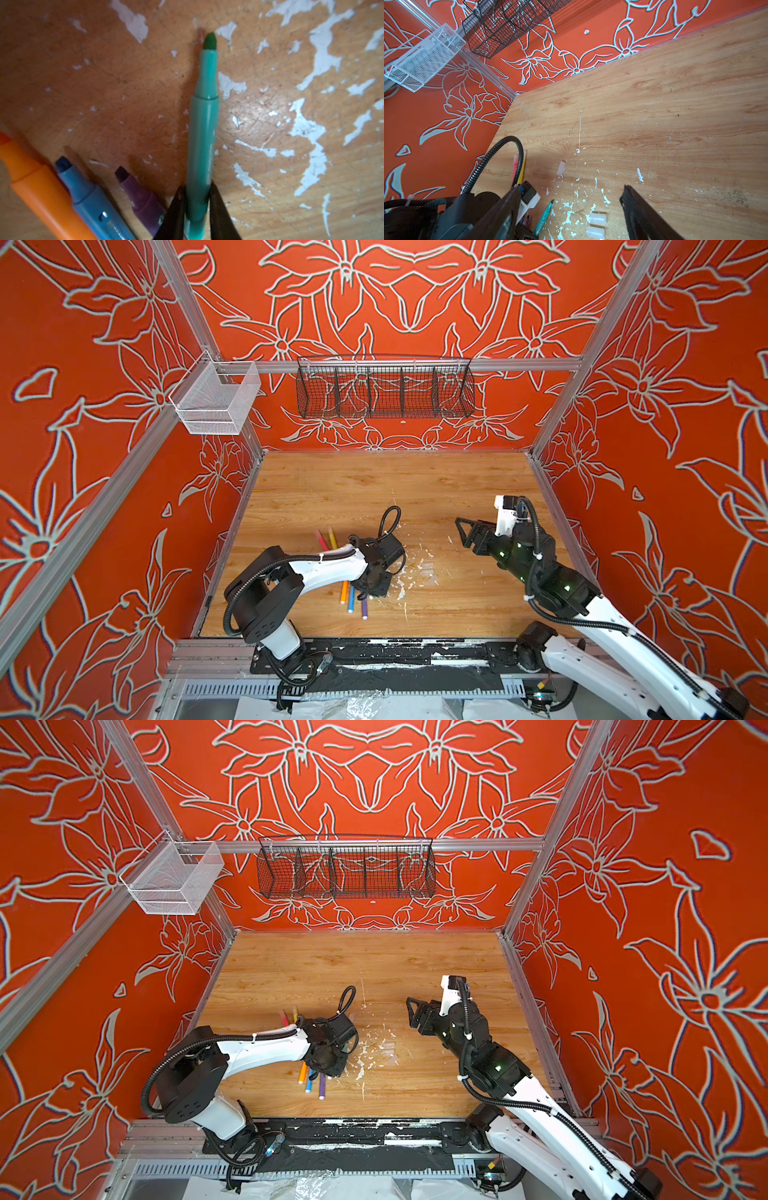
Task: Insert the pens into the pen caps
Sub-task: 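Lower the left gripper over the green marker and close on it, then lift the green marker upright with the left gripper while the right gripper approaches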
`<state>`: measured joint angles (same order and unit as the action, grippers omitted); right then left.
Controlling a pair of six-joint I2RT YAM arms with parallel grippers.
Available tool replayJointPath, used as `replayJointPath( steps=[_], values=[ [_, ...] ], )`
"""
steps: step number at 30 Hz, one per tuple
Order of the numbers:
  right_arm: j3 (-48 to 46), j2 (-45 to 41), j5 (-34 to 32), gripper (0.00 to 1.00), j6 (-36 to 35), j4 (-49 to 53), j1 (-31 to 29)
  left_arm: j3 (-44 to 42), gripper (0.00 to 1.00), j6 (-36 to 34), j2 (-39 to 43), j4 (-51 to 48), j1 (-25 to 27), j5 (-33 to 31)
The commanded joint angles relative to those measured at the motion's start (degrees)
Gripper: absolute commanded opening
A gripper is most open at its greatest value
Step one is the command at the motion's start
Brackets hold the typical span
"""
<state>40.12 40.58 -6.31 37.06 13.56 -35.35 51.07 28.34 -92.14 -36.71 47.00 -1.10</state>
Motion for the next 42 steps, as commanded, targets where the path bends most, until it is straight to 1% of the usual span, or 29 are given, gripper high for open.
replayJointPath(
  steps=[1, 7, 17, 20, 24, 26, 30, 33, 35, 38, 42],
  values=[
    [0.06, -0.22, 0.85, 0.78, 0.81, 0.24, 0.02, -0.98, 0.20, 0.70, -2.62, -0.03, 0.63, -0.56],
    [0.40, -0.91, 1.20, 0.78, 1.00, 1.01, 0.02, 0.67, 0.17, 0.31, -4.72, -0.72, 0.64, -0.63],
    [-0.12, -1.47, 1.20, 0.78, 0.74, 1.27, 0.02, 1.59, 0.15, 0.27, -5.20, -0.93, 0.73, -0.50],
    [-0.38, -1.40, 1.64, 0.78, 0.76, 1.12, 0.02, 1.23, 0.11, 0.39, -4.94, -0.16, 0.77, -0.39],
    [-0.80, -1.30, 1.38, 0.78, 0.87, 0.78, 0.02, 1.14, 0.02, 0.71, -4.51, 0.30, 0.77, -1.07],
    [-0.74, -1.12, 1.51, 0.78, 1.04, 0.61, 0.02, 1.16, 0.00, 0.81, -3.71, 0.82, 0.72, -1.18],
    [-1.28, -0.96, 1.91, 0.77, 2.41, -0.64, 0.01, 2.54, 0.00, 0.92, 0.15, 0.85, 0.63, -3.10],
    [-3.38, -1.49, 2.09, 0.74, 5.65, -3.32, 0.02, 3.89, 0.00, 0.49, 5.02, 1.67, 0.63, -4.24],
    [-5.54, -1.89, 2.55, 0.73, 8.19, -7.01, 0.01, 4.87, 0.00, 0.03, 8.49, 2.20, 0.63, -5.10],
    [-8.30, -1.06, 4.96, 0.72, 11.81, -13.56, -0.08, 6.03, 0.00, -1.42, 13.99, 3.28, 0.63, -5.31],
    [-9.62, 4.05, 10.17, 0.68, 16.86, -23.49, -0.62, 6.09, 0.00, -4.12, 21.08, 6.77, 0.63, -4.34]
  ],
)
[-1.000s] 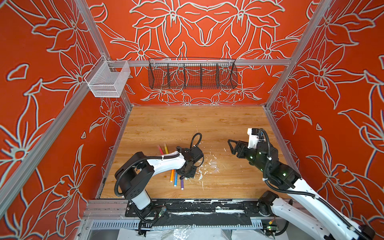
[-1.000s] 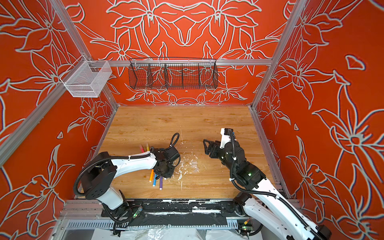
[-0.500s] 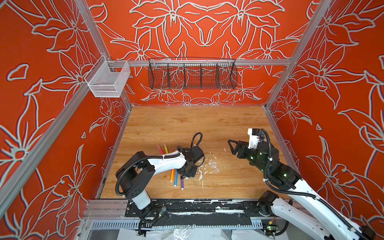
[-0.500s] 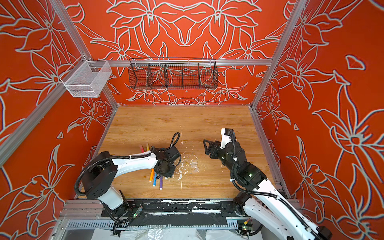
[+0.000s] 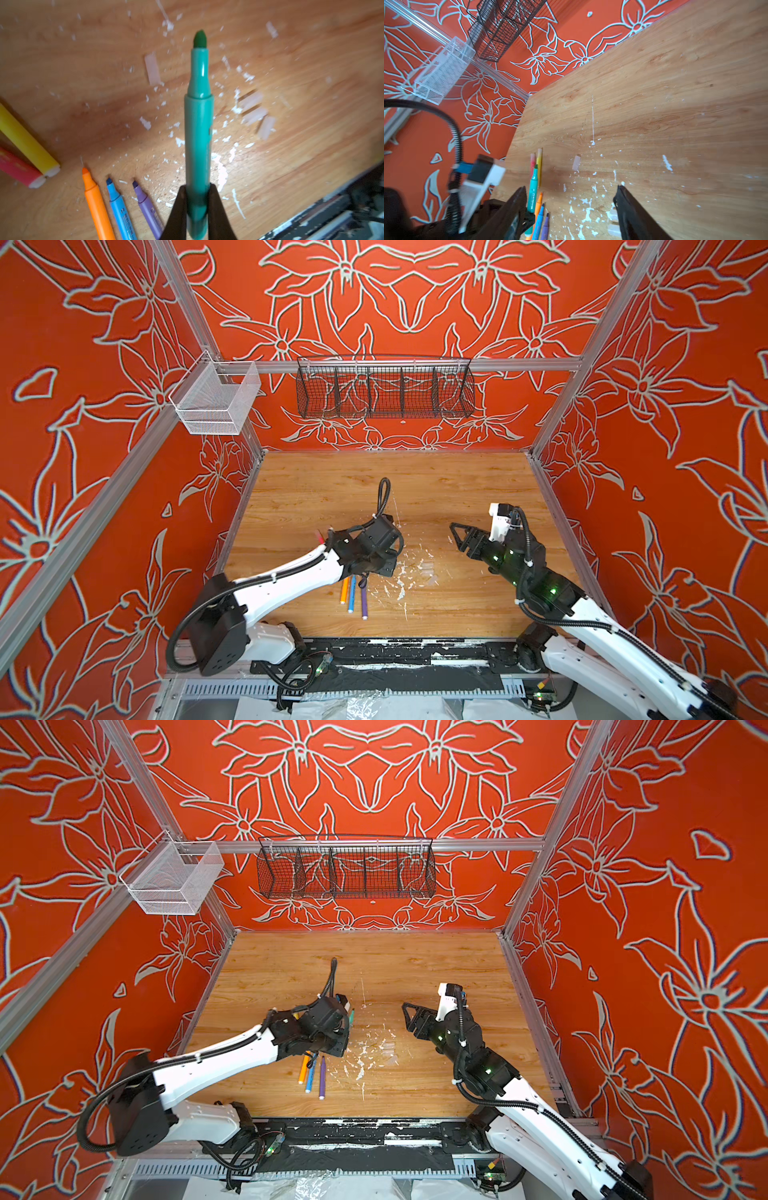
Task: Insert the pens into the pen caps
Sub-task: 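Lift the green marker upright with the left gripper while the right gripper approaches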
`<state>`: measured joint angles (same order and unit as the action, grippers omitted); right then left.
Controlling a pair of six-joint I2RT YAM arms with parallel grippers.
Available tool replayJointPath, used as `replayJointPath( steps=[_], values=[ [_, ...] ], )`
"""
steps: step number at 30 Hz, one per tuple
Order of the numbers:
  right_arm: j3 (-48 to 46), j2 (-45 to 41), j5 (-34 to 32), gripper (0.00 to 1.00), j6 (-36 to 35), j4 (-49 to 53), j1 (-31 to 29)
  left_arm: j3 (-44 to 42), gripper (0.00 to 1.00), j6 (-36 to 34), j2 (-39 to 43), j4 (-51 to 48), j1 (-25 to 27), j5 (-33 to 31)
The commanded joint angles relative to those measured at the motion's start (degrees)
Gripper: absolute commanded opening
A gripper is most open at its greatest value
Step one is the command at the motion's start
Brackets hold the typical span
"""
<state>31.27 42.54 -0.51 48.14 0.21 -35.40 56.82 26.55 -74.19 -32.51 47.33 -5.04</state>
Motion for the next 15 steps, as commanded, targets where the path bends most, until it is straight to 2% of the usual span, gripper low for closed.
replayJointPath(
  steps=[1, 4, 15],
  values=[
    [-0.85, 4.03, 5.66, 0.67, 7.11, -12.90, -1.00, -0.01, 0.00, -2.95, 4.79, 3.81, 0.28, -0.01],
    [-0.24, 8.85, 7.31, 0.63, 9.11, -18.68, -3.19, -0.77, 0.00, -4.19, 8.20, 6.57, 0.30, 0.34],
    [3.25, 16.10, 4.56, 0.63, 8.42, -27.61, -12.66, -1.34, 0.00, -5.02, 10.70, 8.85, 0.31, 1.43]
  ],
)
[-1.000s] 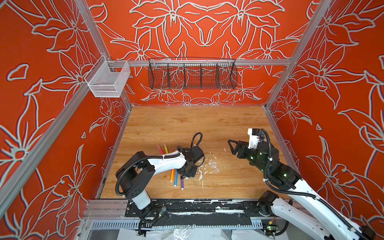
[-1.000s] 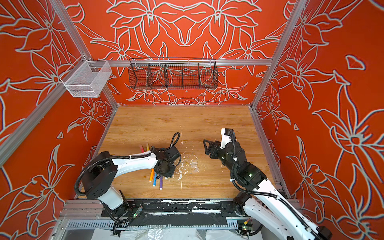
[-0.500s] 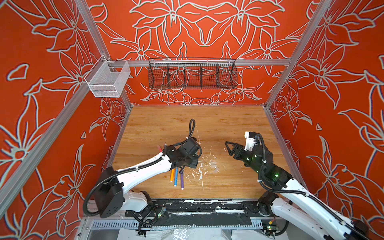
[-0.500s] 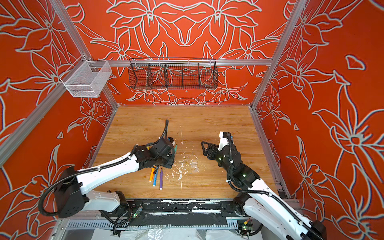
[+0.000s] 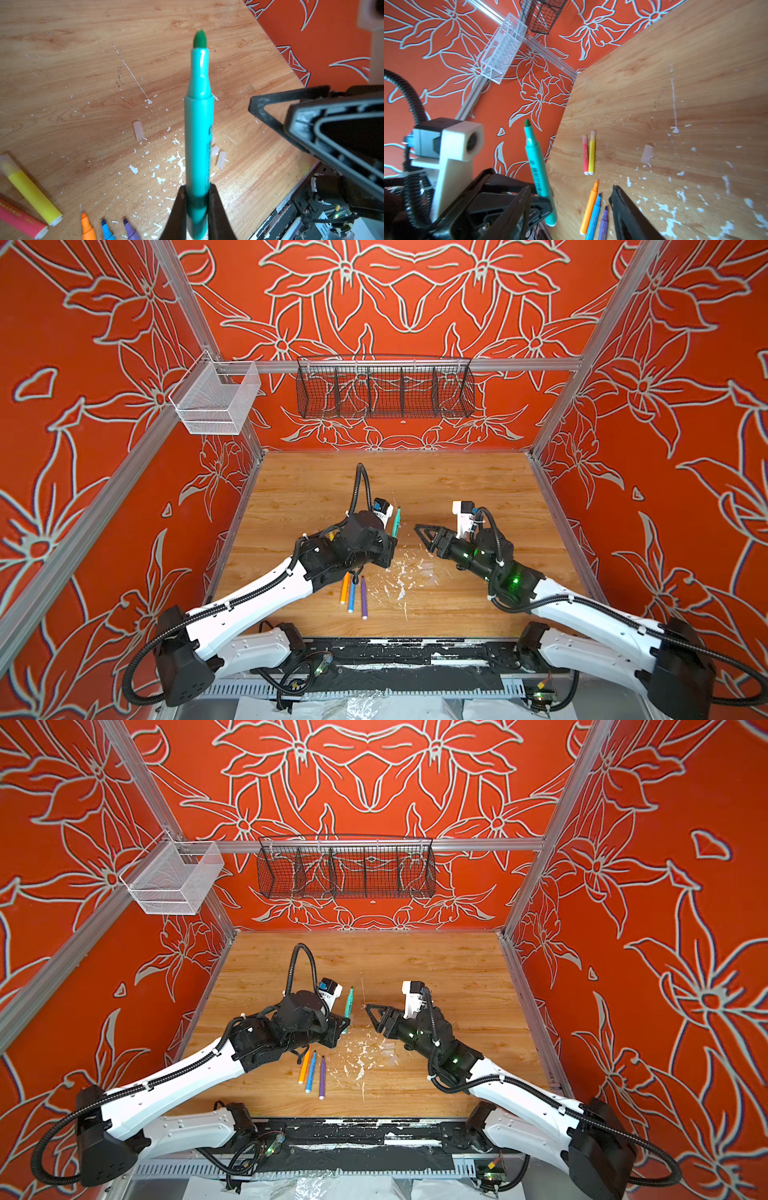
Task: Insert the pens into the pen caps
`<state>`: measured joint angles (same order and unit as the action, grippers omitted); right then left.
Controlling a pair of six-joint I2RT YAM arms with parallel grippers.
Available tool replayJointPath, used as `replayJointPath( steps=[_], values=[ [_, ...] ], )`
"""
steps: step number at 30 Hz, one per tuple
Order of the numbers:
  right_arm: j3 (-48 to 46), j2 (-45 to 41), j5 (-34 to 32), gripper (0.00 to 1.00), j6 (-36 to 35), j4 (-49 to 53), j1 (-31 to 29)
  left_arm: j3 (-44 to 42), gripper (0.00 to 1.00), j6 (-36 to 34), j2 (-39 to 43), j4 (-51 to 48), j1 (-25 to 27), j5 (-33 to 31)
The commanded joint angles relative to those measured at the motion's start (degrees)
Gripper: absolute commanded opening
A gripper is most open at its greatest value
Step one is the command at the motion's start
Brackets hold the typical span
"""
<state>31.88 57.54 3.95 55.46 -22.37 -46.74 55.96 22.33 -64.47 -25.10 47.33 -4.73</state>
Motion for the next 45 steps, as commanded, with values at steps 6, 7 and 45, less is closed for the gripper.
replayJointPath(
  steps=[6, 7, 45],
  values=[
    [6.42, 6.49, 0.48, 0.62, 0.66, -6.02, -3.18, -1.11, 0.00, -1.28, 1.24, 2.21, 0.31, 4.40],
    [6.99, 7.13, 0.53, 0.62, 0.41, -6.13, -3.26, -1.19, 0.00, -1.33, 1.27, 2.10, 0.31, 4.72],
    [11.79, 14.16, -1.31, 0.30, -2.17, -3.73, -4.08, -2.19, 0.00, -2.11, 2.12, 2.78, 0.39, 5.35]
  ],
)
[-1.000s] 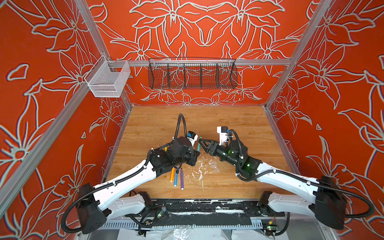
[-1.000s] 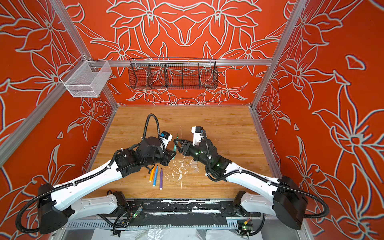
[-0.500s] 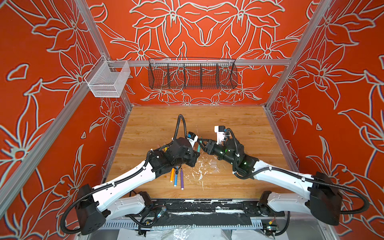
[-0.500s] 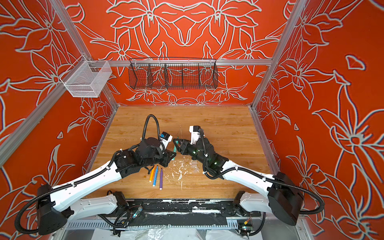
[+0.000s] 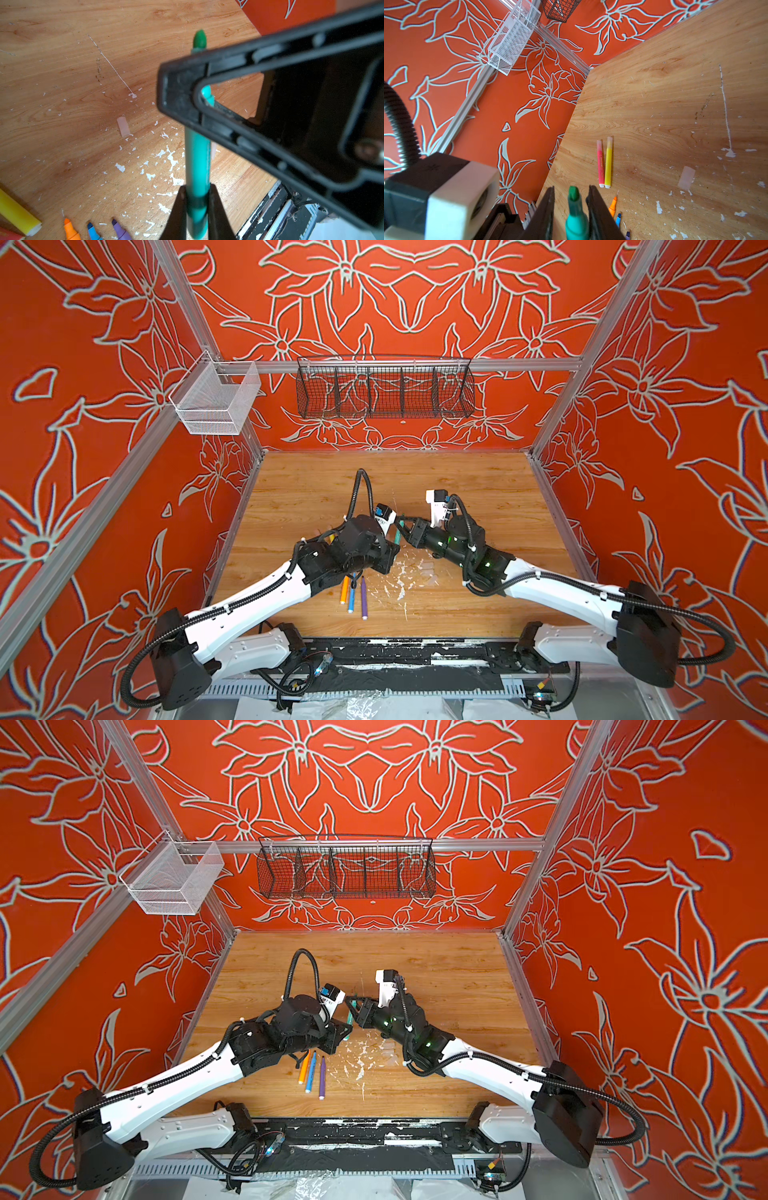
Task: Insert the pens into the pen caps
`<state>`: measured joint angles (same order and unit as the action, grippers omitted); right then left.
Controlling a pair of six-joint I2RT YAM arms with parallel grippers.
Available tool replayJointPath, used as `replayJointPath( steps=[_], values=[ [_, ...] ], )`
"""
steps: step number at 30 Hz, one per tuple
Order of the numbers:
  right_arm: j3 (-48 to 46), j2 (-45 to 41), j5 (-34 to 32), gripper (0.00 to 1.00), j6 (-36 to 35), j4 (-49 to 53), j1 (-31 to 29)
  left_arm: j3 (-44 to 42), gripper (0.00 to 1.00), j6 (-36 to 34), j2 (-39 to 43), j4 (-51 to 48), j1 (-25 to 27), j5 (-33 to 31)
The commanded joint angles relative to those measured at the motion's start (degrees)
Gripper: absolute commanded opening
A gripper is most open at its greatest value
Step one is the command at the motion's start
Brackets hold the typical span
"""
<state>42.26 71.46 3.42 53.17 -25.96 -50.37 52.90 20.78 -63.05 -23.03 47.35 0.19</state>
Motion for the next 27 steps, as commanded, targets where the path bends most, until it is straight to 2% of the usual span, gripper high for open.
replayJointPath(
  steps=[1, 7, 14, 20, 24, 27],
  values=[
    [1.41, 0.26, -0.78, 0.30, 0.12, -0.10, -0.51, 0.88, 0.00, -0.58, 0.69, 0.68, 0.38, 0.43],
    [1.52, 0.67, -0.96, 0.29, 0.03, 0.16, -0.61, 1.30, 0.00, -0.72, 0.70, 0.72, 0.37, 0.52],
    [1.44, 0.56, -1.57, 0.15, 0.00, 0.30, -0.61, 1.28, 0.00, -0.74, 1.25, 0.94, 0.37, 0.09],
    [1.11, -0.16, -2.25, 0.08, 0.45, -0.05, -0.86, 1.01, 0.21, -0.73, 1.52, 1.62, 0.37, -0.69],
    [0.73, -0.95, -2.97, 0.07, 0.33, -0.18, -1.30, 0.99, 0.28, -0.99, 1.35, 2.70, 0.37, -1.24],
    [0.71, -1.23, -3.24, 0.07, 0.02, -0.18, -1.62, 1.40, 0.30, -1.27, 0.45, 3.15, 0.37, -1.41]
  ],
)
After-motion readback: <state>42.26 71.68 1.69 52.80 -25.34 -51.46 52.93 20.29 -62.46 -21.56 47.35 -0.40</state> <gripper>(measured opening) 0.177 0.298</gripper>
